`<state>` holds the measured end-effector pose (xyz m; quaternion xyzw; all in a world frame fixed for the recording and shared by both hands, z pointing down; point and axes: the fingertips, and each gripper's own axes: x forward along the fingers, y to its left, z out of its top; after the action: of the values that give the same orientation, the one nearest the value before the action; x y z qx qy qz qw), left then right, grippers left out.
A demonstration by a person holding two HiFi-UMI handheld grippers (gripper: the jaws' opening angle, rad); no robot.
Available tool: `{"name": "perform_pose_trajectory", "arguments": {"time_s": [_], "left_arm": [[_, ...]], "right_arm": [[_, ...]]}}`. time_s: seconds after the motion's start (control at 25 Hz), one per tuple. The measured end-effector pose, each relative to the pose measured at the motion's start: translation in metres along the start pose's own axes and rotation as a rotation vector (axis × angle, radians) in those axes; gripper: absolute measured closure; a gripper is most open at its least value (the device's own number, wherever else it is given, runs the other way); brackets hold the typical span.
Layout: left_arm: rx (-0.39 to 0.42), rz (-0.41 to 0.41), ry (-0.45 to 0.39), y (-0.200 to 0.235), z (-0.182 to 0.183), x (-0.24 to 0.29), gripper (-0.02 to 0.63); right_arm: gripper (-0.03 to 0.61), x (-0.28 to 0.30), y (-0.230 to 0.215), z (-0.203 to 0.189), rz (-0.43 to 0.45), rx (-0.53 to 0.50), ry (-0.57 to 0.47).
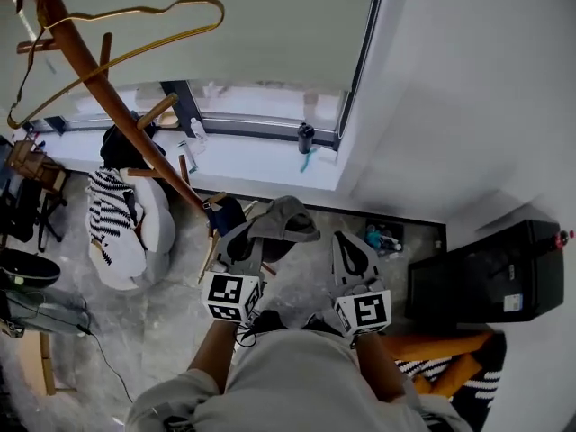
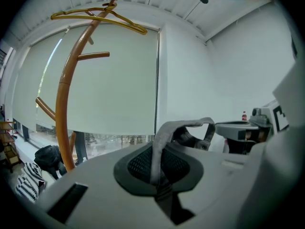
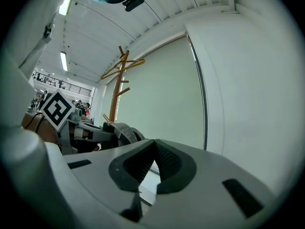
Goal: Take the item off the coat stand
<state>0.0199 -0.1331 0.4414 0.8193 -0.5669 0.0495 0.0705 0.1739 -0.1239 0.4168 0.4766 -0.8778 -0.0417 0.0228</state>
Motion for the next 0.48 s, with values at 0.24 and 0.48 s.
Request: {"name": "perform_pose_trajectory", "arguments": {"time_s": [0.24, 0.48], "left_arm": [[-0.001, 0.017, 0.000, 0.002, 0.001, -0.004, 0.586], [-0.006, 0.024, -0.002, 0.004, 0.003, -0.011, 0.586]], "right_arm": [[0.574, 0.006, 0.005, 0.001, 0.027, -0.015, -0.003], [0.574, 0.007, 0.011, 0.000, 0.043, -0.012, 0.004]]}}
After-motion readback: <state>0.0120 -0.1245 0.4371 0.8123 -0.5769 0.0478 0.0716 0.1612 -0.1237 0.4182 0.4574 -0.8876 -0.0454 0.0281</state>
